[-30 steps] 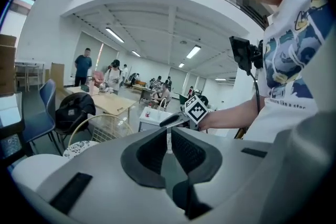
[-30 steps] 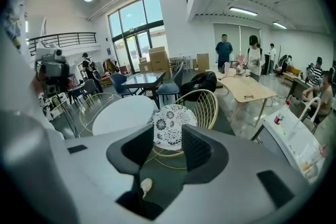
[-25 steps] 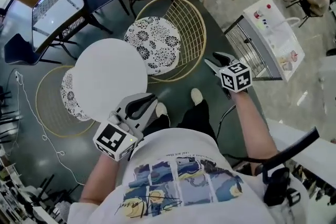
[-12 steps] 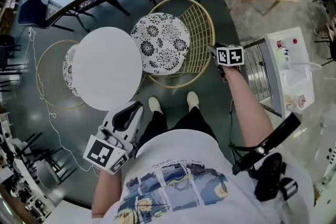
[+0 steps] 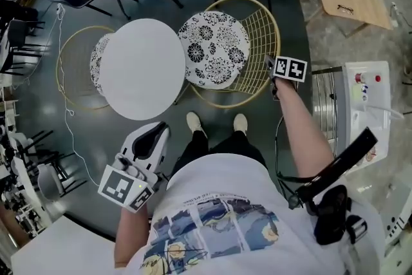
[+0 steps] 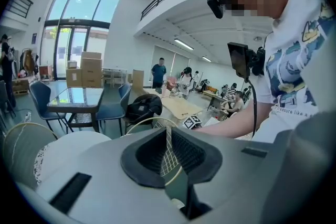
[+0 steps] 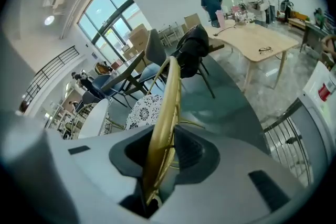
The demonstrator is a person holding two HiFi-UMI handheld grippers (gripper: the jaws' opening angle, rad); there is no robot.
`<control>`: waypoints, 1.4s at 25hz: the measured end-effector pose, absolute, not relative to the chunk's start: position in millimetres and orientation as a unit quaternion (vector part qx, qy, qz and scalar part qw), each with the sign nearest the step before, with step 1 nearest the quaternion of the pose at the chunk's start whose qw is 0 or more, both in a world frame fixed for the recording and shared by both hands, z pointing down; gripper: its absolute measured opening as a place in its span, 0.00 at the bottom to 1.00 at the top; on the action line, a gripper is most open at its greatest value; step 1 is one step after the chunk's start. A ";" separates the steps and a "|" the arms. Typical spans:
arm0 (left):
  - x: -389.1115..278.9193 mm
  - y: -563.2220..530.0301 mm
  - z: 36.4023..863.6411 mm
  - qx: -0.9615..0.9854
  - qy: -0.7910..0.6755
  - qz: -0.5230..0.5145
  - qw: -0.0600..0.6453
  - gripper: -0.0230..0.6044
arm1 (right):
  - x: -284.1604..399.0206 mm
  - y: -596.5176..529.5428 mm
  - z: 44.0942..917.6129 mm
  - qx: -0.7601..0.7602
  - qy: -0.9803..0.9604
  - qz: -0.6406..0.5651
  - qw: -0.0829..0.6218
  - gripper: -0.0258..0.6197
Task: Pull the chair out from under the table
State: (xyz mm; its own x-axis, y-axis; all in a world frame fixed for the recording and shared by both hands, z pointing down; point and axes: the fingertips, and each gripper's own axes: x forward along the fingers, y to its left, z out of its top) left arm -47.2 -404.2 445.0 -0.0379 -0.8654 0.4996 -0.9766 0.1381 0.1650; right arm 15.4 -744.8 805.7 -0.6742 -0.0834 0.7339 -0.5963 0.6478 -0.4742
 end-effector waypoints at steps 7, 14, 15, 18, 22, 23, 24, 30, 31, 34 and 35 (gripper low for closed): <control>-56.2 -405.2 438.3 0.641 -0.715 0.130 0.247 0.06 | 20.0 -751.4 801.4 0.256 -0.825 0.375 0.336 0.14; -76.3 -402.3 415.4 0.658 -0.698 0.132 0.249 0.06 | 39.8 -768.7 774.1 0.293 -0.816 0.363 0.340 0.11; -81.3 -400.0 410.0 0.662 -0.695 0.131 0.250 0.06 | 42.0 -769.8 767.2 0.297 -0.816 0.358 0.343 0.11; -101.6 -393.0 400.4 0.672 -0.685 0.128 0.249 0.06 | 45.9 -770.6 753.7 0.314 -0.812 0.352 0.344 0.10; -147.3 -384.7 411.5 0.682 -0.675 0.125 0.252 0.06 | 26.2 -768.3 762.0 0.335 -0.803 0.354 0.344 0.10; -154.1 -384.8 415.3 0.684 -0.672 0.124 0.254 0.06 | 25.5 -769.1 764.7 0.340 -0.800 0.356 0.343 0.10; -154.2 -387.7 419.1 0.687 -0.668 0.123 0.257 0.06 | 32.5 -772.5 767.8 0.347 -0.797 0.359 0.341 0.10; -116.8 -411.2 419.3 0.704 -0.652 0.124 0.254 0.06 | 114.8 -802.5 765.2 0.383 -0.782 0.369 0.324 0.10; -111.7 -414.8 420.0 0.706 -0.649 0.125 0.253 0.06 | 126.0 -806.7 766.1 0.387 -0.781 0.371 0.321 0.10; -140.0 -405.9 422.5 0.712 -0.643 0.127 0.252 0.06 | 117.3 -799.8 768.8 0.400 -0.774 0.376 0.313 0.10; -169.2 -392.2 421.1 0.712 -0.642 0.126 0.253 0.06 | 93.6 -788.8 766.2 0.403 -0.773 0.376 0.314 0.10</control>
State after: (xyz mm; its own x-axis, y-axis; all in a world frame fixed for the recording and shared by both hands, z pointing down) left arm -169.2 -392.2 421.1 0.1435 -0.8515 0.5044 -0.9788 -0.0467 0.1997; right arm 93.6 -788.8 766.2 -0.4787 -0.3873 0.7880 -0.8587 0.3934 -0.3284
